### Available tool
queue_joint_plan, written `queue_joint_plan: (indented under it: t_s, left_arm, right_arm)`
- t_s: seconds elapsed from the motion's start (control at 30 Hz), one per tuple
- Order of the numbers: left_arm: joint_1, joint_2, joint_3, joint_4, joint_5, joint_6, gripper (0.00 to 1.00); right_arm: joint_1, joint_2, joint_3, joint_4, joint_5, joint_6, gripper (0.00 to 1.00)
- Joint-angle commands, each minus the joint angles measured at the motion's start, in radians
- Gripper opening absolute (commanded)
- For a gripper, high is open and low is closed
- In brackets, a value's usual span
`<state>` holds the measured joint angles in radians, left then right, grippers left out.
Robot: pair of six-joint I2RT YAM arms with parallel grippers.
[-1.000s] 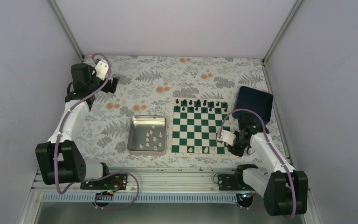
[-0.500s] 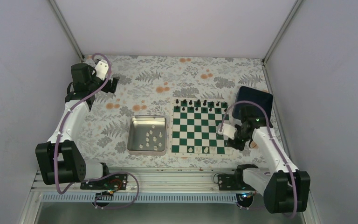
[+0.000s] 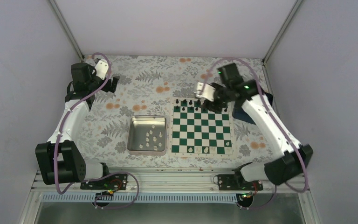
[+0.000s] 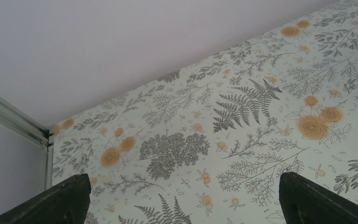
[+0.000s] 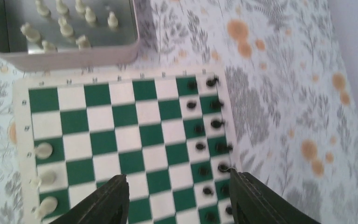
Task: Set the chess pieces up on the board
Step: Pick up the chess piece from the storage box.
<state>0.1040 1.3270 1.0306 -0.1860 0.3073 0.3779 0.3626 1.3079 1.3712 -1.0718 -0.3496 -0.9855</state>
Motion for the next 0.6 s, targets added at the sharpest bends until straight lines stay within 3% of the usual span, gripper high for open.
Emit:
queue_joint_plan:
  t_s: [0.0, 0.27, 0.57]
  left_arm:
    - [-0.003, -0.002, 0.025, 0.002, 0.01, 0.0, 1.0]
    - [-0.003, -0.007, 0.017, 0.007, 0.013, -0.002, 1.0]
    - [-0.003, -0.006, 0.013, 0.012, 0.016, -0.004, 1.0]
  right_arm:
    - [0.186, 0.171, 0.14, 0.079, 0.08, 0.188, 0.57]
    - [0.464, 0.486, 0.314, 0.134, 0.167, 0.276, 0.57]
    - [0.563, 0.744, 0.439, 0.189, 0.197, 0.316, 0.5]
